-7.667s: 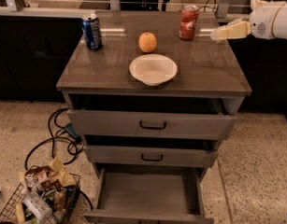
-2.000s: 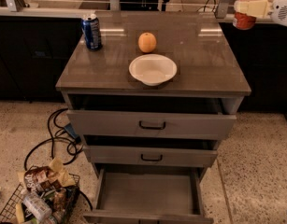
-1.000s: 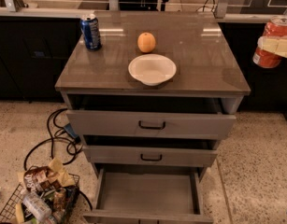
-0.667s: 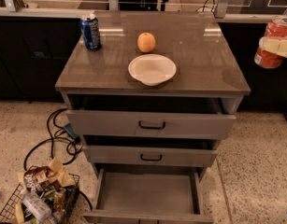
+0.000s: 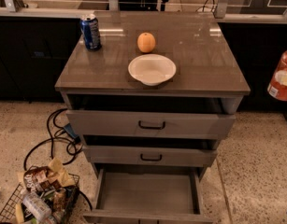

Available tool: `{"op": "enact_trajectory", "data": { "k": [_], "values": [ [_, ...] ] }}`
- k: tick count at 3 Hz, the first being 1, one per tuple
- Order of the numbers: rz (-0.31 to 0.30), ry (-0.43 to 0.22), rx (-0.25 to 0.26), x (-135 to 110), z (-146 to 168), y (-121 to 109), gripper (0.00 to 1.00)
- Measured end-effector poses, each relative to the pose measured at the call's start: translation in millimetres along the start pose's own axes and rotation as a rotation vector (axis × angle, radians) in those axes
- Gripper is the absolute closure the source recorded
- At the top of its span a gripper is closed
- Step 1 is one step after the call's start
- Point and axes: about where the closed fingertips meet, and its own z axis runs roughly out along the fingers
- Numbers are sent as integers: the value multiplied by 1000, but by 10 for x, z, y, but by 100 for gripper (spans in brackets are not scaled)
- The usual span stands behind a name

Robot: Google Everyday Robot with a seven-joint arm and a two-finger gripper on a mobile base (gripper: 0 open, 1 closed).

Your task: Place coke can into bottom drawer

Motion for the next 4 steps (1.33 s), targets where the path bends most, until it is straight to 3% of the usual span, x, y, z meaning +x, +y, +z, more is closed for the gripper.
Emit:
{"op": "enact_trajectory", "data": {
  "k": [1, 2, 3, 4],
  "values": [
    [6, 15, -100, 453, -284, 471, 100],
    [25, 7, -173, 836, -306, 826, 100],
    [63, -64, -250, 1201, -200, 1300, 100],
    [63, -64, -250, 1201, -200, 1300, 100]
  ]
}}
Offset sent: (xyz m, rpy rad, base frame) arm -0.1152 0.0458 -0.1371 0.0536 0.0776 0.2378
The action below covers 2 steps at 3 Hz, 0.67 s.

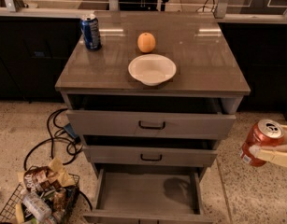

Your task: Place coke can into bottom drawer

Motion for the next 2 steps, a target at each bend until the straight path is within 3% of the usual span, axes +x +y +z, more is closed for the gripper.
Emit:
{"op": "enact_trajectory", "data": {
  "k": [1, 2],
  "values": [
    [-5, 4, -50, 261, 306, 130, 100],
    [16, -5, -125, 709, 679, 420, 100]
  ]
}}
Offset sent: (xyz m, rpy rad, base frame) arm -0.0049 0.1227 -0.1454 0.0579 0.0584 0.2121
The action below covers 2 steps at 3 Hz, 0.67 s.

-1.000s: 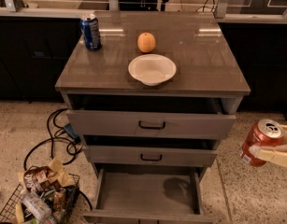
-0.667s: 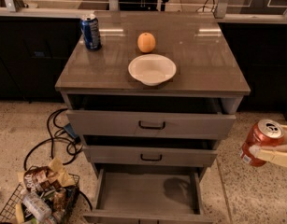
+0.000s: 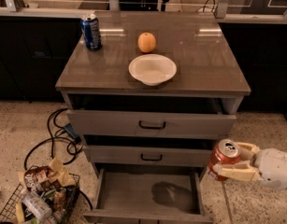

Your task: Place coke can into bottom drawer

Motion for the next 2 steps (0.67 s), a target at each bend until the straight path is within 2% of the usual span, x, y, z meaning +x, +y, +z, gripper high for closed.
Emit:
{"op": "enact_trajectory", "data": {
  "k": [1, 2],
  "values": [
    [35, -25, -60, 419, 347, 292, 100],
    [56, -36, -126, 870, 895, 626, 100]
  ]
}}
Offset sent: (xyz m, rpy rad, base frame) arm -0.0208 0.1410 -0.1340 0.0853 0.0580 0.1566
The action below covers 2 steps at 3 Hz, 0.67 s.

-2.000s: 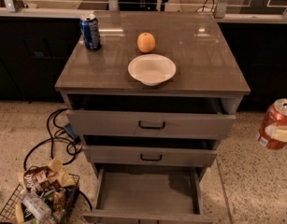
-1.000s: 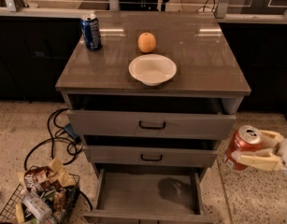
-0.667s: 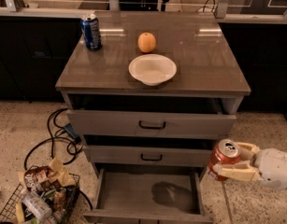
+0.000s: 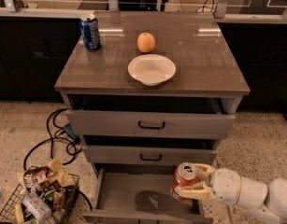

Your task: Place coke can into bottom drawer

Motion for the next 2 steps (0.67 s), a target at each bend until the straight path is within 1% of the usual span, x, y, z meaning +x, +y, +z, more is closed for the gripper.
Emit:
{"op": "enact_trajectory", "data": {
  "k": [1, 2],
  "values": [
    [4, 2, -12, 244, 335, 5, 100],
    [16, 4, 55, 498, 521, -58, 100]
  ]
}}
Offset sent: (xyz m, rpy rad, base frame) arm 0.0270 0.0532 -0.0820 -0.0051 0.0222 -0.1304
